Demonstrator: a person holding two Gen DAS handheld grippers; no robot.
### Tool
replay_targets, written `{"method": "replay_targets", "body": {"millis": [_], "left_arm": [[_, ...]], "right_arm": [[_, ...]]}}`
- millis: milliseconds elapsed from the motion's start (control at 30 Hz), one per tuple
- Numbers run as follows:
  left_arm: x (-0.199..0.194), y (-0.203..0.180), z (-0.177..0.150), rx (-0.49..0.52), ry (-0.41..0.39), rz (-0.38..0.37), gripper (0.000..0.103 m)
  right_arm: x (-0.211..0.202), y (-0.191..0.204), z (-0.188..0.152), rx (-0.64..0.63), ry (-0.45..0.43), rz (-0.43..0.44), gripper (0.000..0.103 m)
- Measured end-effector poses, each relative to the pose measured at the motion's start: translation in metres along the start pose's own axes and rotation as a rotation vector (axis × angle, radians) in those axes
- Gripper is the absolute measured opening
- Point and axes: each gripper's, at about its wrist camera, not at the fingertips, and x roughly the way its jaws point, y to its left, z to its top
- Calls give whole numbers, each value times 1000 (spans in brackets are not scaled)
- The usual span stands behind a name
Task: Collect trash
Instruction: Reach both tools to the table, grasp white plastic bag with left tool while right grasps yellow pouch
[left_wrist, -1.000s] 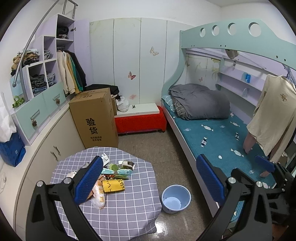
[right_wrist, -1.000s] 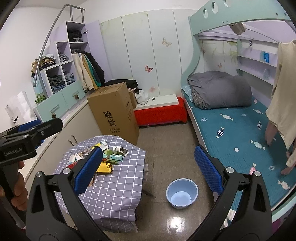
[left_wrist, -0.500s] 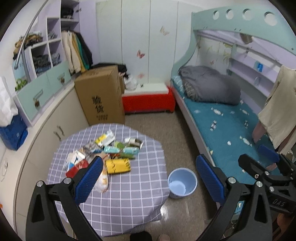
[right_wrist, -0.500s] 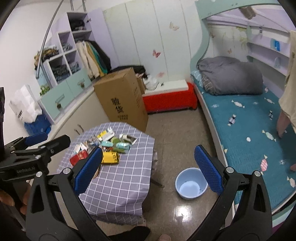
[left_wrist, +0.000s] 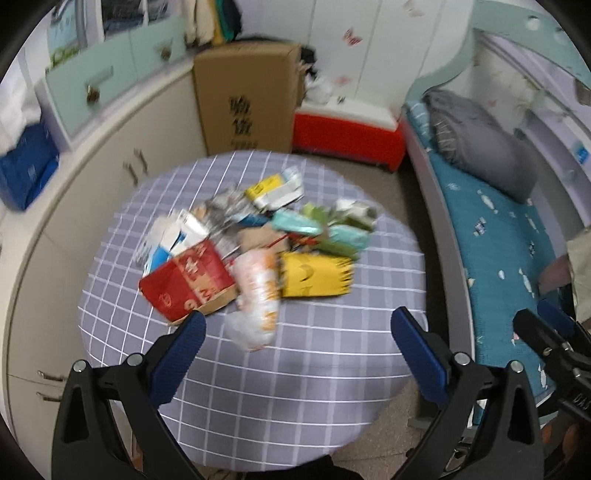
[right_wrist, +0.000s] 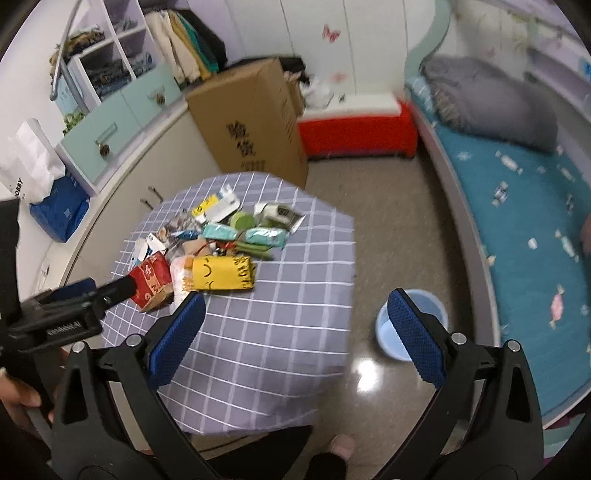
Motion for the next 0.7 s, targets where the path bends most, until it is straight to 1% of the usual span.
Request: {"method": "replay_targets", "body": {"millis": [67, 200, 300, 367, 433, 467, 533, 567, 633, 700], "left_arm": [[24, 16, 5, -13, 41, -7, 95], [61, 30, 13, 3, 89, -21, 87], [97, 35, 16, 12, 159, -28, 84], [115, 34, 14, 36, 188, -21, 83], [134, 34, 11, 67, 235, -22, 78], [142, 34, 10, 78, 258, -30, 72], [155, 36, 7, 102, 299, -48, 45], [158, 38, 7, 100, 312, -62, 39], [155, 44, 9, 90, 302, -101, 35], [144, 50, 13, 98, 268, -115, 34]], "right_arm": [[23, 12, 4, -4, 30, 3, 96], [63, 28, 8, -1, 83, 7, 94], [91, 37, 9, 4, 122, 6, 94], [107, 42, 9, 15, 145, 6, 94], [118, 45, 9, 27, 160, 13, 94], [123, 47, 9, 32, 167, 13, 94], [131, 50, 10, 41, 180, 12, 94], [136, 52, 10, 49, 192, 16, 94], [142, 55, 10, 61, 202, 20, 94], [149, 60, 11, 67, 211, 27, 94]]}}
